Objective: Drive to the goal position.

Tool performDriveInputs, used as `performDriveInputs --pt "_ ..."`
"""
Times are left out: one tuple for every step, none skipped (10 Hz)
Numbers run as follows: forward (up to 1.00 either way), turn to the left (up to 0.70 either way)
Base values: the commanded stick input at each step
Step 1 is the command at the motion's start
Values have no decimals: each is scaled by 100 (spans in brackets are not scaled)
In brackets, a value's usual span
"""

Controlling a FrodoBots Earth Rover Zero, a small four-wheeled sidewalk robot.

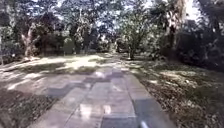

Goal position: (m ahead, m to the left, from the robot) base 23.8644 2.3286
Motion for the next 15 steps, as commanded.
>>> performDriveInputs --pt "50 0" --pt "50 0" --pt "50 0" --pt "50 0" --pt "50 0" --pt "50 0" --pt "50 0" --pt "50 0" --pt "50 0" --pt "50 0" --pt "50 0" --pt "50 0" --pt "50 0" --pt "50 0" --pt "50 0"
